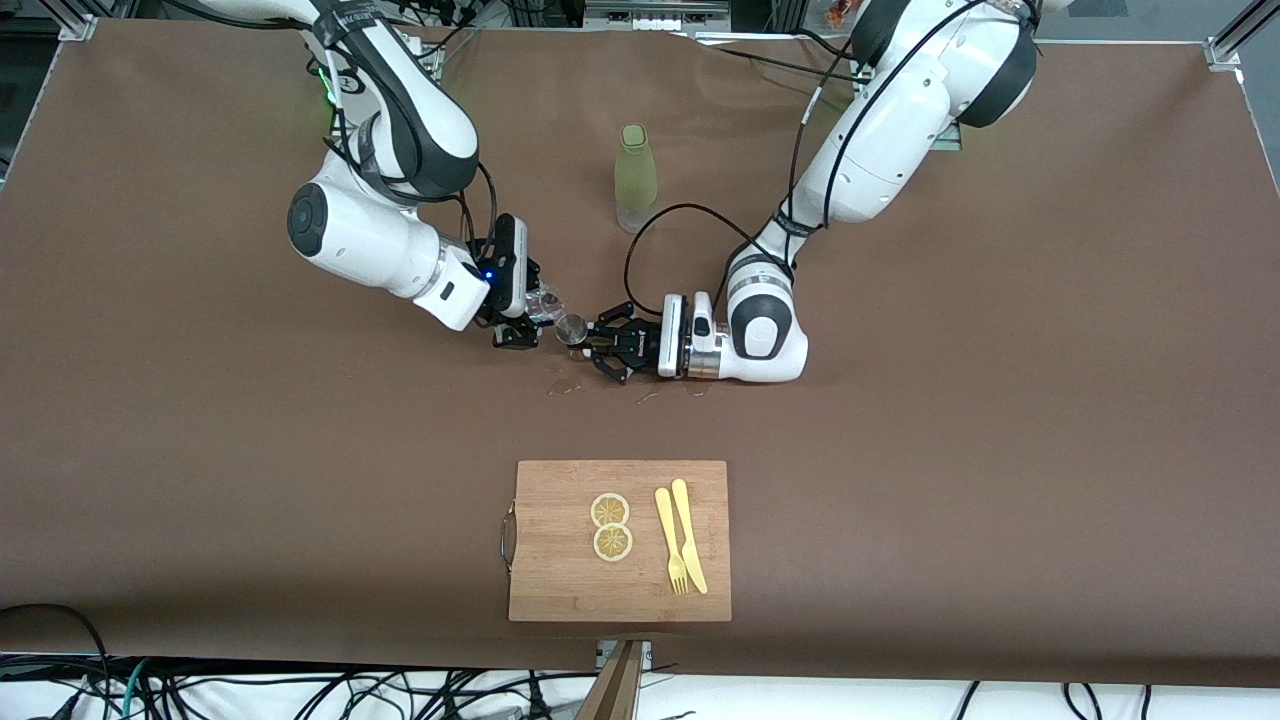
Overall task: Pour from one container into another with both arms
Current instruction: 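Tilt the glass with the right gripper over the jigger held by the left gripper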
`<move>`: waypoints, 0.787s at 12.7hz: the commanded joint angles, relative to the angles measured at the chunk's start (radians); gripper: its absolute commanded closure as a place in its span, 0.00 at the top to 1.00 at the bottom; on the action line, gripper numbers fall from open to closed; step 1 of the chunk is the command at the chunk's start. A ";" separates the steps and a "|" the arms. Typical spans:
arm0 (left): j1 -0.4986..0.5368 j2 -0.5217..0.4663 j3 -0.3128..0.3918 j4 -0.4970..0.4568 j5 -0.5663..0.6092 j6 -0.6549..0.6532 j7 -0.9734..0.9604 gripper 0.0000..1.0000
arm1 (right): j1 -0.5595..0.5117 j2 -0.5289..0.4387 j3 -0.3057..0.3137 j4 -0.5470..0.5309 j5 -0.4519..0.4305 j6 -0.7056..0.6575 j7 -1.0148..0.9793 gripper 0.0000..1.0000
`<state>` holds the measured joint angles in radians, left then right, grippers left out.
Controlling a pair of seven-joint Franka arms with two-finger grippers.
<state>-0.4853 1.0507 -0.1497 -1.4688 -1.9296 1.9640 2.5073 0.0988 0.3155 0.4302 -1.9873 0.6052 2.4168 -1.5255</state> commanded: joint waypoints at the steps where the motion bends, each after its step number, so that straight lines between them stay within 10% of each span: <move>1: -0.015 0.014 0.002 0.025 -0.054 0.019 0.059 0.00 | 0.002 -0.012 0.002 -0.021 -0.002 0.027 0.040 0.34; 6: -0.015 0.014 0.002 0.025 -0.055 0.016 0.059 0.00 | -0.013 -0.016 0.002 -0.027 0.100 0.039 -0.001 0.34; 10: 0.010 -0.012 0.009 0.010 -0.036 -0.002 0.061 0.00 | -0.024 -0.023 0.001 -0.027 0.376 0.028 -0.186 0.34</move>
<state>-0.4829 1.0505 -0.1456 -1.4591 -1.9305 1.9632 2.5102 0.0889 0.3187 0.4258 -1.9938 0.8666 2.4470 -1.6161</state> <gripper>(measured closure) 0.789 0.652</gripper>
